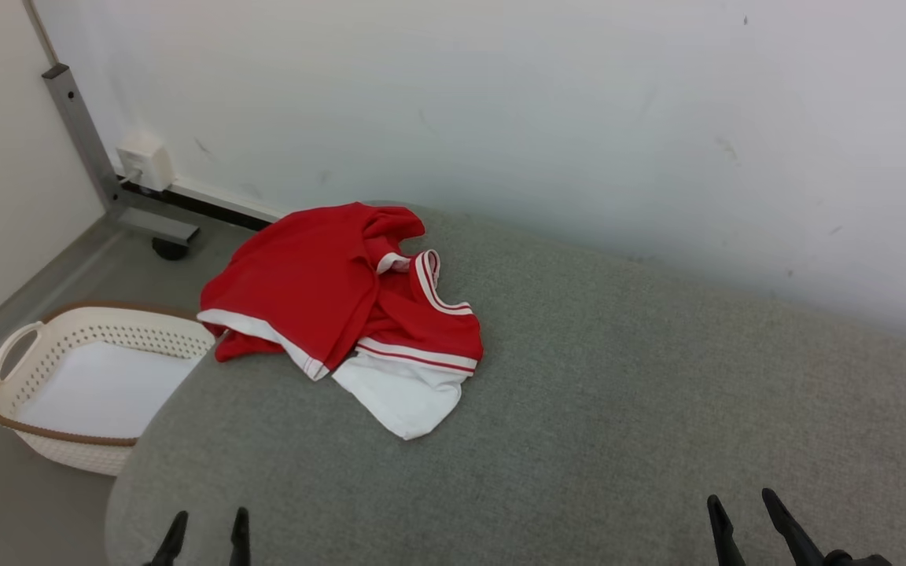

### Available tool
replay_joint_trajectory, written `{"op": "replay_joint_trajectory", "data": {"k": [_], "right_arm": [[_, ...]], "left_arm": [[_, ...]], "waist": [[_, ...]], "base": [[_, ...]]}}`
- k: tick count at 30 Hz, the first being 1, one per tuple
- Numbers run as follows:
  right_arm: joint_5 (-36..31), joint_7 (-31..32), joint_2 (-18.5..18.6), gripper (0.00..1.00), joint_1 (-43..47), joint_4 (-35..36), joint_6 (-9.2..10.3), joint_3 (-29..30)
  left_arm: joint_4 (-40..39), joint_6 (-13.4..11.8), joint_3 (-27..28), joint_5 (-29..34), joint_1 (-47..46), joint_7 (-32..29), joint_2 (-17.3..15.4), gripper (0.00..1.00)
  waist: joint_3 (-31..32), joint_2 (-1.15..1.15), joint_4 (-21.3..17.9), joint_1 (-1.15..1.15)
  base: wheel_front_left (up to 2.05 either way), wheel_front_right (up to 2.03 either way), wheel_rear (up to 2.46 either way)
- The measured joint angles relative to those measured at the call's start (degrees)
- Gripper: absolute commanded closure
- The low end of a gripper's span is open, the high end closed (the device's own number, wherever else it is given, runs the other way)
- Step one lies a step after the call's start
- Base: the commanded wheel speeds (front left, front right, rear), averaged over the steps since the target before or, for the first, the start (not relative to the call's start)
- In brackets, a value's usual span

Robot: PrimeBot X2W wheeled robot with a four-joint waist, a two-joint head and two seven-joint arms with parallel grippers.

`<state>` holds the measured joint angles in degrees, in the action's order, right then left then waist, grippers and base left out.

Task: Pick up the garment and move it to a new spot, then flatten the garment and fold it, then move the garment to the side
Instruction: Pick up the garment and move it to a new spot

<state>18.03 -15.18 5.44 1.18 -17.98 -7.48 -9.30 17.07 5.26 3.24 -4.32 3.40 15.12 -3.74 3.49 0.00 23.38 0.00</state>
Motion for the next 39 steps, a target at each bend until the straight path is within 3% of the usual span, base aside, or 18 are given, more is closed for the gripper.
{"op": "replay_joint_trajectory", "data": {"k": [9, 13, 17, 21, 26, 32, 39], "right_arm": [[-0.8, 0.0, 3.5, 0.0, -4.2, 1.8, -0.01, 0.3], [-1.6, 0.0, 6.3, 0.0, -7.3, 3.2, -0.01, 1.1], [-1.9, 0.0, 7.9, 0.0, -8.5, 3.6, -0.01, 0.9], [-2.4, 0.0, 10.5, 0.0, -9.3, 4.4, -0.01, 1.7], [-2.5, -0.1, 11.6, 0.0, -9.4, 5.8, -0.1, 2.0], [-2.5, -0.1, 12.5, 0.0, -8.9, 6.6, -0.1, 1.8], [-2.5, 0.0, 12.4, 0.0, -8.1, 7.1, -0.1, 1.6]], "left_arm": [[0.5, 1.5, 0.4, -5.6, -13.5, -0.7, -2.0, 0.0], [0.8, 1.9, -0.4, -10.1, -27.3, -5.5, -4.0, 0.0], [2.5, 2.0, -0.5, -12.5, -34.8, -9.1, -5.3, 0.0], [9.0, 1.9, -1.5, -14.7, -44.7, -13.7, -5.8, 0.0], [18.4, -0.9, -1.8, -14.2, -49.3, -15.1, -5.1, 0.0], [28.0, -4.7, -1.3, -13.2, -53.4, -14.0, -6.5, 0.0], [36.1, -4.3, -1.5, -13.2, -56.1, -11.9, -6.9, 0.0]], "waist": [[-6.4, 0.0, -1.3, 0.0], [-12.8, 0.0, -2.5, 0.0], [-16.7, 0.0, -3.4, 0.01], [-22.4, 0.0, -4.9, 0.01], [-24.9, 0.0, -7.0, 0.01], [-25.2, 0.0, -8.9, 0.01], [-25.3, 0.0, -9.8, 0.01]], "base": [[0.0, 0.0, 0.0], [0.0, 0.0, 0.0], [0.0, 0.0, 0.0], [0.0, 0.0, 0.0], [0.0, 0.0, 0.0], [0.0, 0.0, 0.0], [0.0, 0.0, 0.0]]}}
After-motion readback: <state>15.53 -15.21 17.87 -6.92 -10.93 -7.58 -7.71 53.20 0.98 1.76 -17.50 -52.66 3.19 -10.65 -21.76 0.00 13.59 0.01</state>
